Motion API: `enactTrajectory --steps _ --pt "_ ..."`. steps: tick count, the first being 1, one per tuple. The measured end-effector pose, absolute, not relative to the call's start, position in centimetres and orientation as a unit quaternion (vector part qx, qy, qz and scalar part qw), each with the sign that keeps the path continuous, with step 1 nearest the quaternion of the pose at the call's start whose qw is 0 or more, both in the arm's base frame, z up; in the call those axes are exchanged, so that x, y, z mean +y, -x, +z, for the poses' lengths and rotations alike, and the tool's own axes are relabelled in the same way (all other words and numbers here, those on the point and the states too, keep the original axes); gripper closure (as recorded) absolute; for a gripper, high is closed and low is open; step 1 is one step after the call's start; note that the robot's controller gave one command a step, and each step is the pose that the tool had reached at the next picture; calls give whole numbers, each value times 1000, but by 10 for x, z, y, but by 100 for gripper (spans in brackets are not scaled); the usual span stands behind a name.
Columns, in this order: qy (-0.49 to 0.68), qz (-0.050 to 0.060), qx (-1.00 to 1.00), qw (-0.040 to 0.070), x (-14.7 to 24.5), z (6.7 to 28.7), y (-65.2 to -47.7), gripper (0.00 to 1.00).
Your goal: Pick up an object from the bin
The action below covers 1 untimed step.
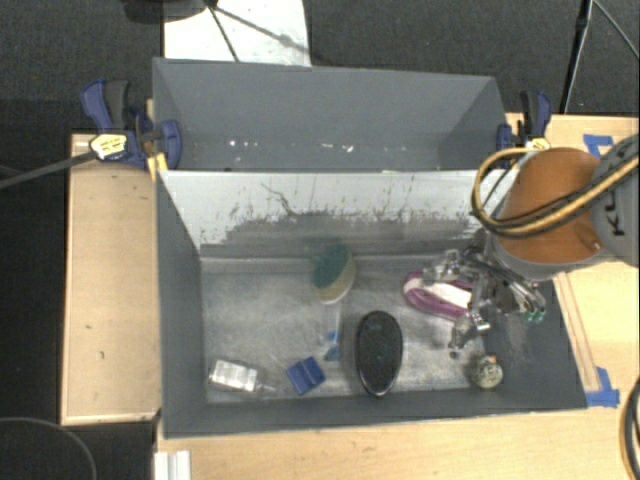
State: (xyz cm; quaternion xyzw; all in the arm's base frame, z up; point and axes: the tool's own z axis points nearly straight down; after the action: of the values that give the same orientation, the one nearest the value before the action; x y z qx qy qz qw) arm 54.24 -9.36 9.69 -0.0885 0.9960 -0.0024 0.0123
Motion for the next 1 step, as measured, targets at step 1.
enactTrajectory --steps 1 --pt "110 0 994 6 -50 191 -551 0"
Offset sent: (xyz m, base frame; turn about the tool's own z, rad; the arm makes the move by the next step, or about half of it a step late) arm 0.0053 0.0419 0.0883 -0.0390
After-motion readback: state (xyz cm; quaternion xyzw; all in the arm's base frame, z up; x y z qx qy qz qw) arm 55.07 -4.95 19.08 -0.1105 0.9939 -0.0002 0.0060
